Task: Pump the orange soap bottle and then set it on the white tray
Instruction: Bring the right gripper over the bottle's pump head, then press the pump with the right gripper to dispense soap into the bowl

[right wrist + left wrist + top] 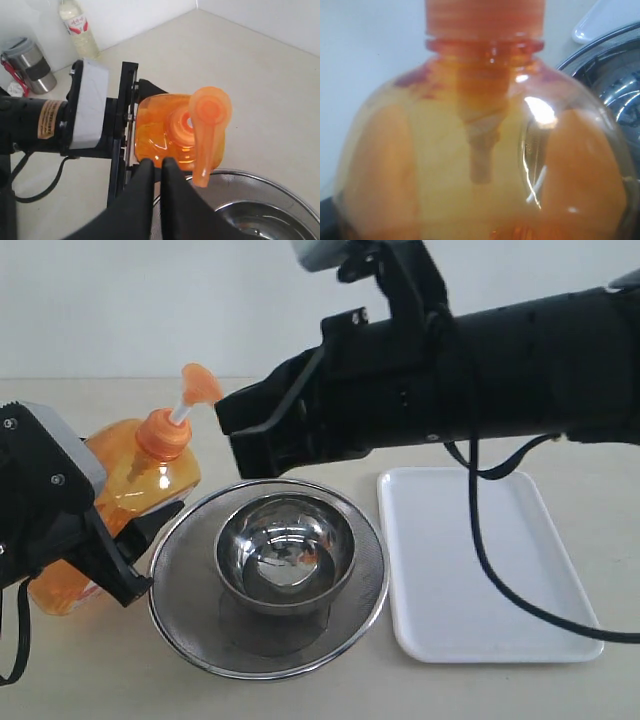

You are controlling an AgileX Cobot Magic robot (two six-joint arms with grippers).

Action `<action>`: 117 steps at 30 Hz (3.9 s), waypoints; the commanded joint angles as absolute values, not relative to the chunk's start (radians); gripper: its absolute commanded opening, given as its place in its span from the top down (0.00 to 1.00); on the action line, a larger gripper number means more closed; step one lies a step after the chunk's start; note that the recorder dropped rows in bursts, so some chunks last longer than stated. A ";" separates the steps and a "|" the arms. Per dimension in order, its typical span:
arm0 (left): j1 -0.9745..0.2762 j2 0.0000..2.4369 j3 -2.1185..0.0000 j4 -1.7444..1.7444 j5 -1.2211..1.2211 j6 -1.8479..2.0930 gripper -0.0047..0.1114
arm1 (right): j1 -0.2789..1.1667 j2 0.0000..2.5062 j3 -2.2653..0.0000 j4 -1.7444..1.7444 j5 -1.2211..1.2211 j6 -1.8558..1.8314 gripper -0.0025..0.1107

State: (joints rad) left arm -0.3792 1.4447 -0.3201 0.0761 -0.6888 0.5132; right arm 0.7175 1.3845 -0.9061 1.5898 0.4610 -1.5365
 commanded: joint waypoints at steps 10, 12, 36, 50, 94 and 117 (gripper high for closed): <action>-0.385 1.439 -0.324 0.097 -0.759 0.521 0.92 | 0.753 1.489 -0.931 1.571 0.293 -1.534 0.98; -0.385 1.439 -0.324 0.103 -0.759 0.521 0.92 | 0.753 1.489 -0.931 1.571 0.293 -1.534 0.98; -0.385 1.439 -0.324 0.165 -0.732 0.562 0.92 | 0.753 1.400 -1.020 1.590 0.312 -1.452 0.98; -0.385 1.439 -0.324 0.171 -0.752 0.537 0.92 | 0.753 1.478 -1.026 1.590 0.343 -1.437 0.98; -0.385 1.439 -0.324 0.221 -0.756 0.486 0.92 | 0.826 1.624 -1.026 1.572 0.371 -1.422 0.98; -0.383 1.439 -0.324 0.199 -0.743 0.486 0.92 | 0.785 1.386 -1.022 1.527 0.252 -1.392 0.98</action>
